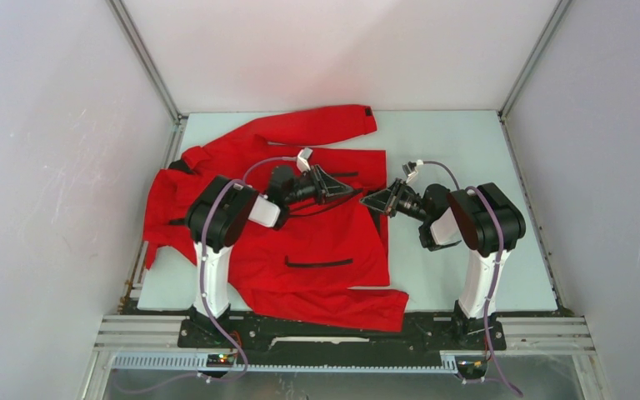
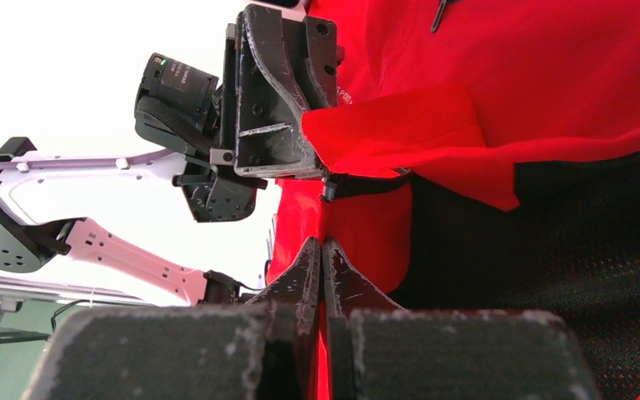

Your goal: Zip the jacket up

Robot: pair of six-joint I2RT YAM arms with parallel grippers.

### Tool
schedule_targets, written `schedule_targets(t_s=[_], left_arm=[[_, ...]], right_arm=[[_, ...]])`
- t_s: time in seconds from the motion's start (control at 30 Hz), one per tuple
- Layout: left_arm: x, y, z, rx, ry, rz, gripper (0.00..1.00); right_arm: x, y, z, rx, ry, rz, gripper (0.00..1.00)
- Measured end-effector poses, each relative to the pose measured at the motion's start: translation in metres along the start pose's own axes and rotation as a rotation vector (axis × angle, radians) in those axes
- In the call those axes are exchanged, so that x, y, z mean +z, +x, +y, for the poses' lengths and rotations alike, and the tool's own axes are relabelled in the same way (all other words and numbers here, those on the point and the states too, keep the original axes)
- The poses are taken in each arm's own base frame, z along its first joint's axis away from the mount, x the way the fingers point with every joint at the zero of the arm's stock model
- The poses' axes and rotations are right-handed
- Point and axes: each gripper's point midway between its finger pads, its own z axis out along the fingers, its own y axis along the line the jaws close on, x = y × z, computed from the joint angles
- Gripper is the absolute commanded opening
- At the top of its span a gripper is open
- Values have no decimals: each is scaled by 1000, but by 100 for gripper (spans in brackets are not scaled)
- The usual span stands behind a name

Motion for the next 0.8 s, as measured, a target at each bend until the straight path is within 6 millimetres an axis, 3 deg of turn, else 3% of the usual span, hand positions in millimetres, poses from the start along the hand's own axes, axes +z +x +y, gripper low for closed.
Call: schedule_targets(t_s=[0.13, 0.27, 0.57, 0.8], left_arm=[[1, 0, -1, 2, 1, 1, 15], [2, -2, -2, 2, -1, 2, 0], [3, 8, 22, 11, -122, 23, 0], [4, 4, 19, 48, -137, 2, 0]], right_arm=[[0, 0, 0, 0, 0, 0, 0], [0, 1, 0, -1, -1, 2, 0], [5, 1, -6, -2, 51, -20, 0], [-1, -9, -16, 26, 119, -110, 0]])
